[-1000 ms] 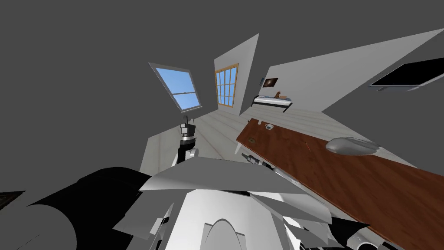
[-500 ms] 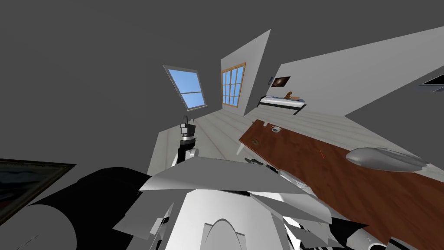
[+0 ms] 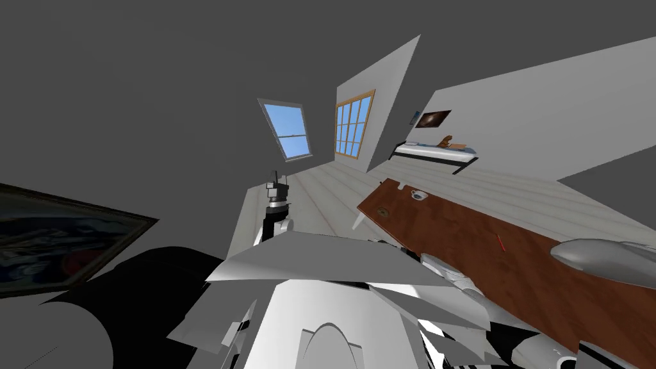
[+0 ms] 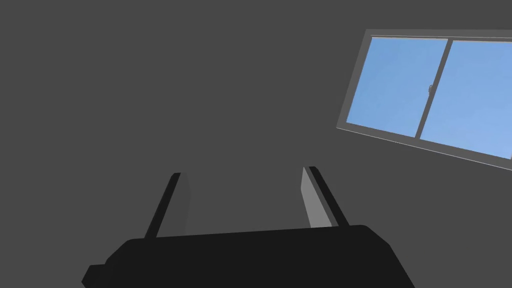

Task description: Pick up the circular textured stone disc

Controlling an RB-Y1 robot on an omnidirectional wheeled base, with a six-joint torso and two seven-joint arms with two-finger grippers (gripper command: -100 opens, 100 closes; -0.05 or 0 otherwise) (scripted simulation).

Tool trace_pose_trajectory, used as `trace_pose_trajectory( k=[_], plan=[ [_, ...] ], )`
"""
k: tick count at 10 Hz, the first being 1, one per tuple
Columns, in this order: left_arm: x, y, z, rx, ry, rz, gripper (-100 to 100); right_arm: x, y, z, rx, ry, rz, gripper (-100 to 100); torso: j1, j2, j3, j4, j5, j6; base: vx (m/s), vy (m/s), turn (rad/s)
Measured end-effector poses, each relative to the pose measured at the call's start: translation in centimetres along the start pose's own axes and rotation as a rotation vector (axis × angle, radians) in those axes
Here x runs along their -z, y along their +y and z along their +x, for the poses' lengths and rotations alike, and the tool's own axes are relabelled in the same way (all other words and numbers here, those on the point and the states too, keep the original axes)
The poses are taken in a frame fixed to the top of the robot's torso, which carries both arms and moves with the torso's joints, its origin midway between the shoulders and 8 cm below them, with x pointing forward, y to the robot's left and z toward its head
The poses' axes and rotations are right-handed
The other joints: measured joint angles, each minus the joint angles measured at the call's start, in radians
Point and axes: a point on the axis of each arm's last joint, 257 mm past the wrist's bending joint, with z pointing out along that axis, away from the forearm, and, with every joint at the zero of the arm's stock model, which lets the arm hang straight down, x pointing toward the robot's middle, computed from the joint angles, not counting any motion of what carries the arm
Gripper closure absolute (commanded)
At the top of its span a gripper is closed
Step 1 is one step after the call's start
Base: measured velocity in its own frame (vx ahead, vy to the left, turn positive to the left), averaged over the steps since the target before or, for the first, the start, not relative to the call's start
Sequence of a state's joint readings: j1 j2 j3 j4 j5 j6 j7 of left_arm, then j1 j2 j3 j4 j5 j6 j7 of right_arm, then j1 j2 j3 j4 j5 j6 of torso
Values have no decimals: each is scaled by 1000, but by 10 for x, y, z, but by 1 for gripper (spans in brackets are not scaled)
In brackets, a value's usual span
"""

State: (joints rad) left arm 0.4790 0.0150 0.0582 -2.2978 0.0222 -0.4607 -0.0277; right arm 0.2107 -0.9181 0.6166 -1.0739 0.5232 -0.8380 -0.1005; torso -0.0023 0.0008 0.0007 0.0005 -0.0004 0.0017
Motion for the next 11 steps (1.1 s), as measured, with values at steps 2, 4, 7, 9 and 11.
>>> trace_pose_trajectory(
  k=[2, 4, 7, 9, 11],
  plan=[
    [0, 0, 0, 0, 0, 0, 0, 16, -20, 11, 18, 59, 46, -100, -1, 0, 0, 0, 0, 0, -26, -7, 106],
    [0, 0, 0, 0, 0, 0, 0, 30, -39, 19, 28, 98, 81, -100, -1, -1, -1, 0, 0, -1, -31, -2, 366],
    [0, 0, 0, 0, 0, 0, 0, 63, -64, 34, 51, 175, 143, -100, 0, 0, 0, 0, 0, 1, -23, 1, 39],
    [0, 0, 0, 0, 0, 0, 0, 77, -80, 39, 56, 207, 178, -100, 0, -2, -1, 0, 0, -1, -25, 0, 355],
    [0, 0, 0, 0, 0, 0, 0, 108, -104, 45, 74, 268, 232, -100, -2, -1, -1, 0, 0, 1, -19, -20, 226]
  ],
)
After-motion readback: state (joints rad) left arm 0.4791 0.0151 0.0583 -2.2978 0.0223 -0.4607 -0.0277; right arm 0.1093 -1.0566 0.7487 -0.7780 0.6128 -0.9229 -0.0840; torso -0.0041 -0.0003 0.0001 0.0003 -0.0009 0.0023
